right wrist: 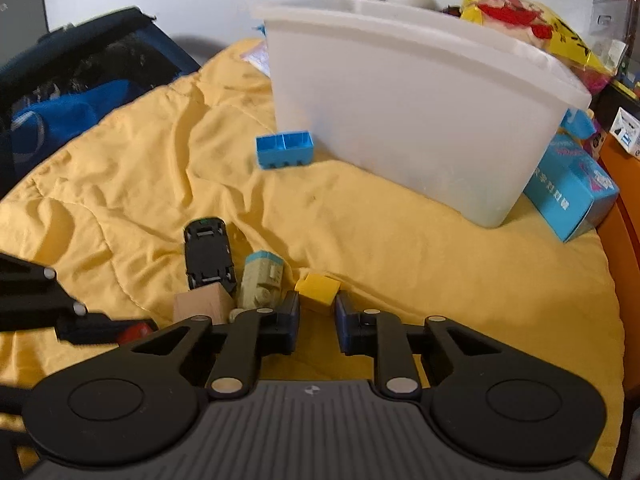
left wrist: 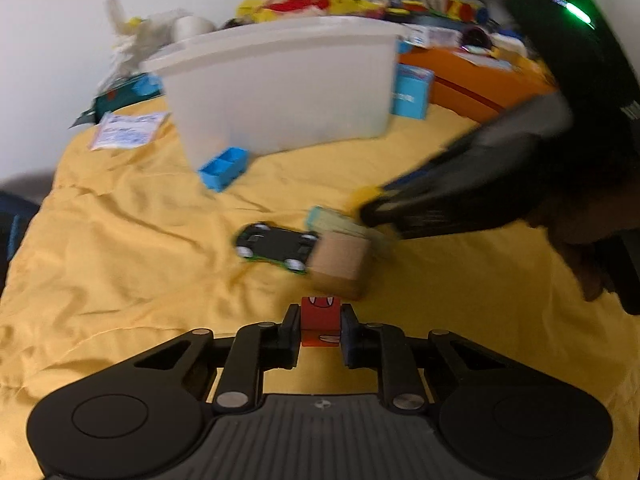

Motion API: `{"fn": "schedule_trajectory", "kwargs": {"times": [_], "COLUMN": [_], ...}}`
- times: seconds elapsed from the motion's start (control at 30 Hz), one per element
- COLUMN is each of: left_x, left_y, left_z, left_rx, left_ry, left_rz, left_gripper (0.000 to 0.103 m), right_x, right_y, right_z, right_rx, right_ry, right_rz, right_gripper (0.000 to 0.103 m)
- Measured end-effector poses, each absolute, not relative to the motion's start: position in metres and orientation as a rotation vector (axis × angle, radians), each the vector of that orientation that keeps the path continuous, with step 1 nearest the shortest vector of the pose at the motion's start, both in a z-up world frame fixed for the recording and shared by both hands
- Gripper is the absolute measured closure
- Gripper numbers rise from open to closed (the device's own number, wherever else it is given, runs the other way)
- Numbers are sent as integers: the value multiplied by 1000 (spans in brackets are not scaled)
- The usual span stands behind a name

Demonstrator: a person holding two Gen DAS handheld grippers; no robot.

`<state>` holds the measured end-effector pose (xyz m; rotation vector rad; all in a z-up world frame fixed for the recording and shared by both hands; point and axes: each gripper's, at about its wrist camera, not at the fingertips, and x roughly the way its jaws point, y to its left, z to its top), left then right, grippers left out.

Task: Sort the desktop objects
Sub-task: 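Carry the red and yellow bricks toward the bin and open both grippers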

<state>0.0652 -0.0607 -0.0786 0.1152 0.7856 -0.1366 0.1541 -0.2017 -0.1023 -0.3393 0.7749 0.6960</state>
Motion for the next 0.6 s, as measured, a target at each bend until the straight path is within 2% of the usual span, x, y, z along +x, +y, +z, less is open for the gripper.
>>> {"fn": "schedule_trajectory", "kwargs": {"times": [0.23, 0.6], "left_x": [82, 196], "left_y": [-16, 9], "left_z": [-32, 60], "left_rx": [62, 97], "left_ry": [702, 575], "left_rz": [-35, 18], "left_gripper": [81, 81], "right_x": [151, 227], "right_y": [-236, -243], "right_z": [-62, 44], "right_rx": [-230, -128], "right_ry": [704, 547], "right_rz": [667, 594], "right_gripper": [82, 82]}}
